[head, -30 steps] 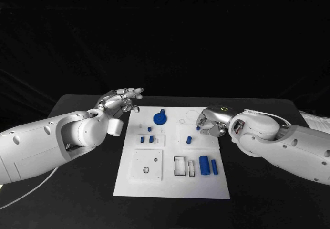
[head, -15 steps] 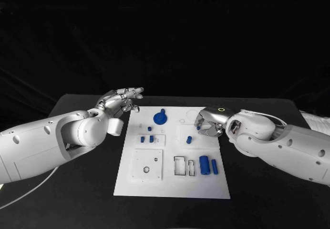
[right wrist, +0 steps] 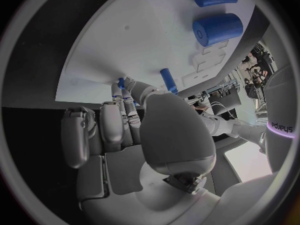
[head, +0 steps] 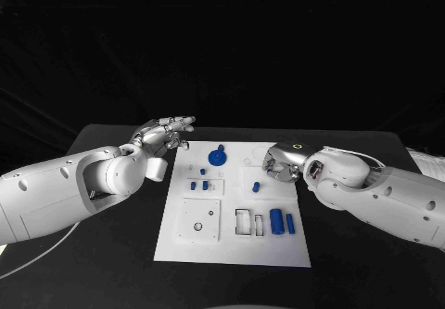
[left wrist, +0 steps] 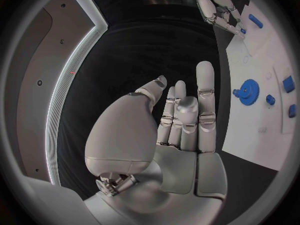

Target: Assemble the parts on the task board

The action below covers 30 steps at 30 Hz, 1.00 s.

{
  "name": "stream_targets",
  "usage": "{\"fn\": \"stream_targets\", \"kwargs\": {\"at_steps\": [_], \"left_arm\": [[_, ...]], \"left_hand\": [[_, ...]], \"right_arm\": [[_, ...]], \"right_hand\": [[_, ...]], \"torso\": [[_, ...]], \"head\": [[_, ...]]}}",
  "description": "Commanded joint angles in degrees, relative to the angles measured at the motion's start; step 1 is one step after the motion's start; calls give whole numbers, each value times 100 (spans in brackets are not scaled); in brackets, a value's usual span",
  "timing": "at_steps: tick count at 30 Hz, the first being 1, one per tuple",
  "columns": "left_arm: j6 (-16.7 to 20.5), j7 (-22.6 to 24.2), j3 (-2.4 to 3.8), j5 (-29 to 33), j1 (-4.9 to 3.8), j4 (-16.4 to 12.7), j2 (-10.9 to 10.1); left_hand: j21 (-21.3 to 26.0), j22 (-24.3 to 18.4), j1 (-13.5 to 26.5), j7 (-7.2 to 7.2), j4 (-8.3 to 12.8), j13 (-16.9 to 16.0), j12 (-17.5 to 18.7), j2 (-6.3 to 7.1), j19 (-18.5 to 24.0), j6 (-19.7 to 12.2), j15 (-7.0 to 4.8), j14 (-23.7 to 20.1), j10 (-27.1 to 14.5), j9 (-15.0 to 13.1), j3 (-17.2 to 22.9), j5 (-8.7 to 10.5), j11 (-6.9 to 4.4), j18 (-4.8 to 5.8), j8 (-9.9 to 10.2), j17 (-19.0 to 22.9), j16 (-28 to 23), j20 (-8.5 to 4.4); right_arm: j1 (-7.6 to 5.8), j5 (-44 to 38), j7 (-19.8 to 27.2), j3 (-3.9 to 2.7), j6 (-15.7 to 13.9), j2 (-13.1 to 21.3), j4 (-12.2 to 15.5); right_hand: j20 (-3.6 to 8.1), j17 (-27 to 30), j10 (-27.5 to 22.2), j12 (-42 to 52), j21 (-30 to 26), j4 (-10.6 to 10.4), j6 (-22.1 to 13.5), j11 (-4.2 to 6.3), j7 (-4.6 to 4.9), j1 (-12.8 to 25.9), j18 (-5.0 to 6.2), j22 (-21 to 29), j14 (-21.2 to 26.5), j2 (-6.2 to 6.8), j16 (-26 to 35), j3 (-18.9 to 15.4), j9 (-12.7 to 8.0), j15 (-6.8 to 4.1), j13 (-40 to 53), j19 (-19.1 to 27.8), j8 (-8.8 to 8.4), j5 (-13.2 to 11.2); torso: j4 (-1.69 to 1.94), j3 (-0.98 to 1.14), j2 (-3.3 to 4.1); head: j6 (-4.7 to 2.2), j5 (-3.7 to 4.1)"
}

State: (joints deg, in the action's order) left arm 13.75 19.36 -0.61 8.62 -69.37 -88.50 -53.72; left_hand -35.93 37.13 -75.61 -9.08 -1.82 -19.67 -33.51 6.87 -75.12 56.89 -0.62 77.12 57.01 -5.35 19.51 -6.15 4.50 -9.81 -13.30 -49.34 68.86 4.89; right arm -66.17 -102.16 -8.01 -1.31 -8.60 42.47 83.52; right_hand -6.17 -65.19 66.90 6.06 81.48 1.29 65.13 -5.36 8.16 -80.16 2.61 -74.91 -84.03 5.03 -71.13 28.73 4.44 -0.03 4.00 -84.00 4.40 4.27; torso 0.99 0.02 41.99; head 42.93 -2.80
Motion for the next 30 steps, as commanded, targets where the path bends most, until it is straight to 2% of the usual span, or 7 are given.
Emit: {"fn": "stream_targets", "kwargs": {"at_steps": [1,8,16,30], "left_arm": [[-4,-20,2,-69,-4,-20,-4],[-10,-44,2,-117,-4,-22,-14],[-4,-66,2,-130,-4,-19,-27],[-14,-89,2,-132,-4,-4,-31]], "left_hand": [[37,-5,-12,11,7,-5,-18,-33,-26,-37,26,4,-40,-5,-40,-31,-12,-41,-20,7,20,28],[8,27,-71,8,41,-19,-80,-56,-37,-69,29,10,-88,-14,-18,-36,-11,-39,-63,-14,40,34],[30,11,-84,-7,54,-23,-115,-51,-31,-118,36,4,-143,-16,-17,-34,2,-42,-84,-3,40,39],[44,5,-82,-33,58,-27,-164,-47,-23,-206,55,-7,-233,-15,-23,-34,28,-41,-108,13,39,52]], "right_arm": [[22,-110,-58,13,237,3,8],[24,-168,-120,13,213,25,22],[28,-267,-194,13,215,41,43],[45,-378,-240,13,217,73,92]], "right_hand": [[44,-13,136,20,26,10,36,99,-1,-28,17,-132,-204,-87,-20,45,7,-35,48,-250,8,21],[65,-1,166,-7,35,73,55,108,-4,-9,14,-145,-201,-50,-21,89,9,-46,48,-256,-6,63],[60,41,76,-132,14,120,6,72,16,129,16,-116,-189,88,-5,115,-10,-21,9,-248,-61,80],[53,60,41,-179,-2,147,-23,59,21,165,21,-92,-184,142,1,133,-19,-13,-5,-241,-74,78]], "torso": [[-5,0,-6],[0,2,-13],[-5,3,-10],[-3,5,-12]], "head": [[15,-2],[40,-2],[49,-7],[66,-4]]}}
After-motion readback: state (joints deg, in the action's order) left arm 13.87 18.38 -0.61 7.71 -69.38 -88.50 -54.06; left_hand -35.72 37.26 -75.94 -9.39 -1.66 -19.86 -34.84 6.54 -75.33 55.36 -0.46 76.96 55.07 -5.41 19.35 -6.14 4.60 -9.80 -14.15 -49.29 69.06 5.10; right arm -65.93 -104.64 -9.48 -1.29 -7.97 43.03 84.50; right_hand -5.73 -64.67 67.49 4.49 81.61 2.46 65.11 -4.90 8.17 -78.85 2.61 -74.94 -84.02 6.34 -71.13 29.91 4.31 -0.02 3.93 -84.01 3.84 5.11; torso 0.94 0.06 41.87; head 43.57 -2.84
